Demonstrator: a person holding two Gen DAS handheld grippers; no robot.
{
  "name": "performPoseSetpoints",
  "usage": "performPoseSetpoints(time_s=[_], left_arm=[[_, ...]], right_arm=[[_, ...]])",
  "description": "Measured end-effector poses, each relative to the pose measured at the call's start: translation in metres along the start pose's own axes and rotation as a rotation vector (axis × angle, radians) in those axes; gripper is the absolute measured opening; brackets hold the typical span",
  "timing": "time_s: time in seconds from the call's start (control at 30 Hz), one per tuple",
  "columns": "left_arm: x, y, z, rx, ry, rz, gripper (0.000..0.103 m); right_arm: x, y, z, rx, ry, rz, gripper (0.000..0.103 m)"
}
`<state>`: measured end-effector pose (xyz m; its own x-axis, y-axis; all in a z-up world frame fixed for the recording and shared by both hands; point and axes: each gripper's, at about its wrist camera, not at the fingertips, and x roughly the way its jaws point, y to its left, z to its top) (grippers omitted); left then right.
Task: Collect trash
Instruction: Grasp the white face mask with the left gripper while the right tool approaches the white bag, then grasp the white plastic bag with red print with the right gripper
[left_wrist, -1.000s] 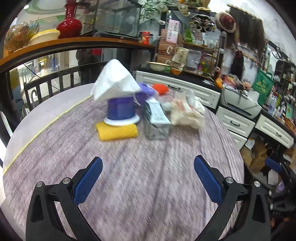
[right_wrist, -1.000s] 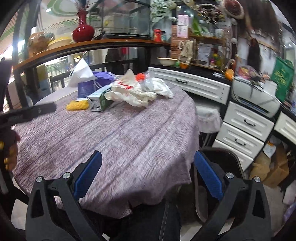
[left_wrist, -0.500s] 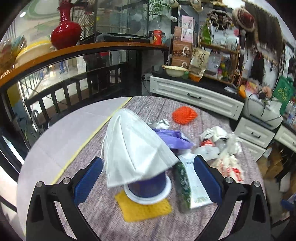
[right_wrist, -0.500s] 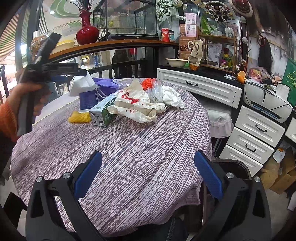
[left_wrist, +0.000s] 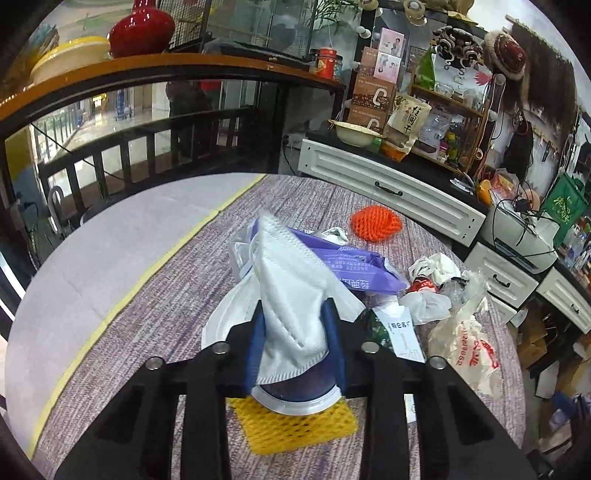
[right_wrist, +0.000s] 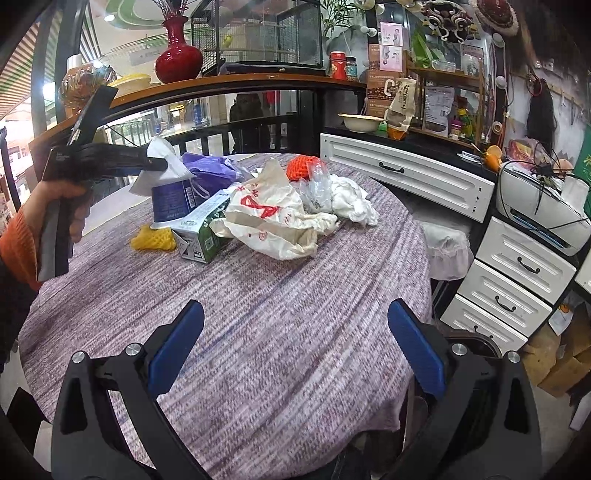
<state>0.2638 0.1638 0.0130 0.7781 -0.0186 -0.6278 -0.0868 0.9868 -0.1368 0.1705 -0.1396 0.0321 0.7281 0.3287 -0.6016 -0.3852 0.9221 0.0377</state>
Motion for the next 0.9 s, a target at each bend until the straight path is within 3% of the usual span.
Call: performPoseSetpoints(time_s=[0.23,0.4,0.63,0.73,0.83,0.9], left_arm=[[-0.024,0.008,0.003,-0.051,-0.085,-0.034,0.016],[-0.039,0.008,-0.002,-0.041,-0.118,-0.041,0.014],[-0.072,0.020,-0.013,-0.091,-0.188,-0.091,0.013],[-0.083,0.018,-0.023,-0.084,-0.197,-0.110,0.013],[-0.089,0.017,-0.032,-0.086,-0.195,-0.128,0.013],[-0.092,0.019,-0.038,-0.094,-0.193,-0.144,0.013]], right_arm=[[0.017,0.016,0.022,-0.056,-0.004,0.036,0.097],[0.040,0.027,0.030,-0.129,0.033,0.047,0.079],[0.070,0.035,0.046,-0.202,0.041,0.027,0.078],[0.082,0.039,0.049,-0.248,0.047,-0.003,0.070],[0.092,0.040,0.049,-0.267,0.068,-0.013,0.052],[0.097,0.040,0.048,-0.266,0.092,0.003,0.025]])
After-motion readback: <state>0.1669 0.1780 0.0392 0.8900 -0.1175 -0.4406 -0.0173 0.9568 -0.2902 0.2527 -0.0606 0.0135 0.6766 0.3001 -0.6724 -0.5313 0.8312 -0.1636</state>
